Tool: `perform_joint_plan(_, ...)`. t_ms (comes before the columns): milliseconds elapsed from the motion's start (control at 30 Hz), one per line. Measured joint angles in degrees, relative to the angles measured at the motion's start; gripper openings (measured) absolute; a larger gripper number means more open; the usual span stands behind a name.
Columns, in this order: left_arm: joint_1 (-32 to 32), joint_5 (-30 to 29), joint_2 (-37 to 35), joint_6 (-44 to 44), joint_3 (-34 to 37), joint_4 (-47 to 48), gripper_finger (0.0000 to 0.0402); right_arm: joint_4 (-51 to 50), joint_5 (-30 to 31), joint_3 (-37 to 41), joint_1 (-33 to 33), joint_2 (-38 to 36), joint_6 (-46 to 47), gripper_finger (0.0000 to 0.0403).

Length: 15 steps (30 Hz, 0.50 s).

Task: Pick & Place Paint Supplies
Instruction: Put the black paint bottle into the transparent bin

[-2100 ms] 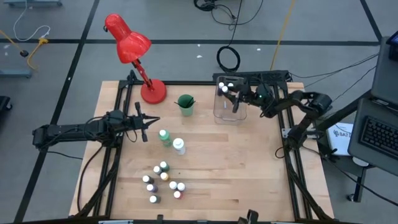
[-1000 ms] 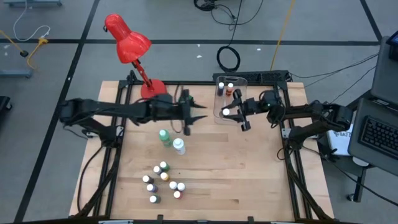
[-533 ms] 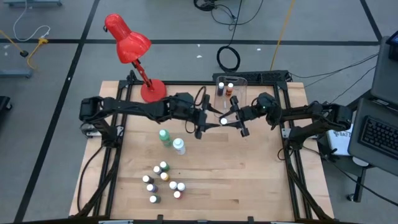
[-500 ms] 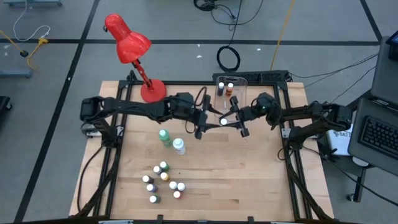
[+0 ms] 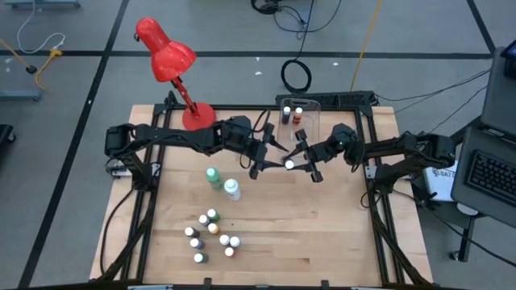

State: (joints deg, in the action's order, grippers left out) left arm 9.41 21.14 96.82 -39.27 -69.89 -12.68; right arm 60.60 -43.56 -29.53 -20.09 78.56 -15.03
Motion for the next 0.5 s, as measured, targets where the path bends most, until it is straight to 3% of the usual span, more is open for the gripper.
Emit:
perform_joint_plan(200,-0.2,4.7,0.0,-1.8,0.0,4.3,0.0239,-0.2,0.1,-0.1,0.5,0.7,-2.2,0.0137)
perform_joint_plan(500,-0.8,5.9,0.0,-1.1,0.0,3.1,0.0239,-1.1,8.0,-0.1,1.9,1.3,-5.2,0.0136)
